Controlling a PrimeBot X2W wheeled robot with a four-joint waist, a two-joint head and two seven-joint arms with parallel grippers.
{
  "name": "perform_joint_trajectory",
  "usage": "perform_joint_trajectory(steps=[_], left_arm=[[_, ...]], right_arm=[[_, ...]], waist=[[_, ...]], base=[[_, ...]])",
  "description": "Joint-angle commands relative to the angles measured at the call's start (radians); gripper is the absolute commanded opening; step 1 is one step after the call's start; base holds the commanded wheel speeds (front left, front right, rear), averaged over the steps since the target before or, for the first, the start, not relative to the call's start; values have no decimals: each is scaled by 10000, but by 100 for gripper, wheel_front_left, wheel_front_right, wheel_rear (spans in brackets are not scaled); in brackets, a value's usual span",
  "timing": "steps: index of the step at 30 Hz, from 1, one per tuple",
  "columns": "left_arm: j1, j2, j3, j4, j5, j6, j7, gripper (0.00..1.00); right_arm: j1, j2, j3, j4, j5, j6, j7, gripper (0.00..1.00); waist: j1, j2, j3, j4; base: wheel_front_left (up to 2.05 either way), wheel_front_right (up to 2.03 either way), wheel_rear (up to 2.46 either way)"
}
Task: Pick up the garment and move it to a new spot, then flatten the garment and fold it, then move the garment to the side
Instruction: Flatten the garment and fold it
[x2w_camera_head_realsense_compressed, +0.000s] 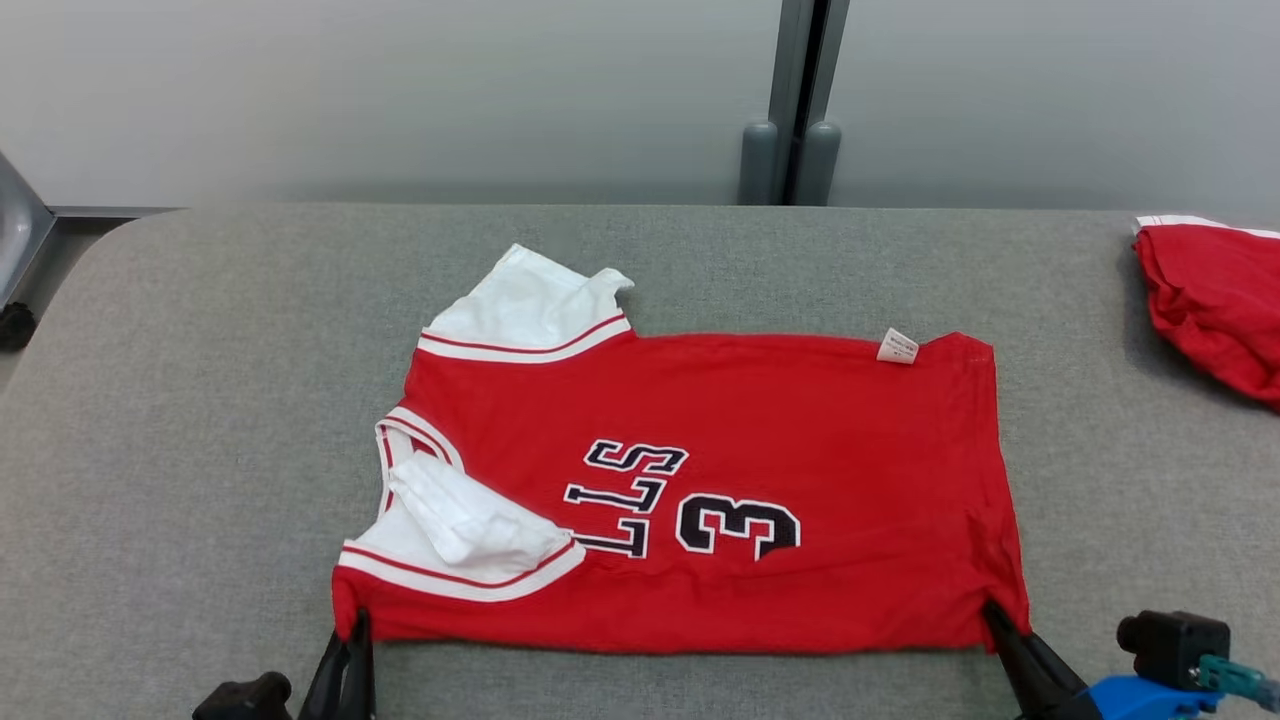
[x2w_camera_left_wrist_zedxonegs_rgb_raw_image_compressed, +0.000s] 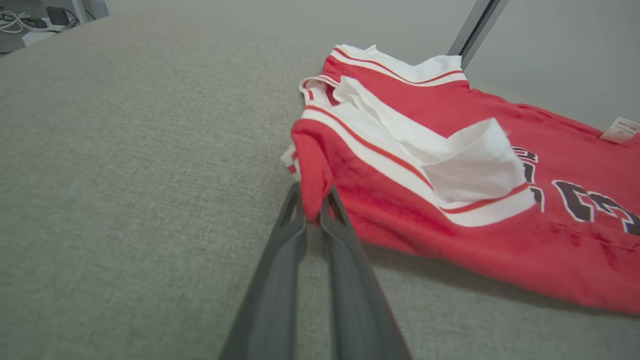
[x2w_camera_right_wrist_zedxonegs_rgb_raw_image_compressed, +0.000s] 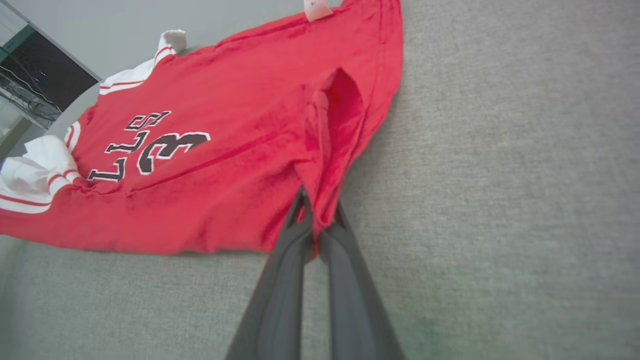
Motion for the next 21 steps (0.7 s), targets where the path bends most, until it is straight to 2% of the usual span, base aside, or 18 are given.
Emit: perform_joint_trajectory(steps=[1,10,11,12,13,21], left_arm=[[85,25,-11,-107,-40,87,1,0],[1019,157,-56,-1147,-148,437,325,0],[1073,149,-77,-1169,-173,446,388,0],[1096,157,-107,-1211,-120,493,415,32],[1087,156,-121,-1259,-78,510,405,100],[586,255,-23,-1600,280,607,113,100]], right_arm=[[171,4,-61,-66,-66,6,12,0],[1159,225,-448,-868,-179,6,921,0],[1213,242,-439,-886,-213,6,1016,14],[1229,272,-431,-895,-244,6,1053,40],[1226,310,-437,-895,-277,6,1083,98],[533,374,-655,-1113,-733,6,377,100]], waist=[[2,0,-8,15],[2,0,-116,30],[2,0,-121,9],[2,0,-132,-19],[2,0,-139,-46],[2,0,-261,-293]], base=[[0,0,0],[0,0,0],[0,0,0],[0,0,0],[0,0,0],[0,0,0]])
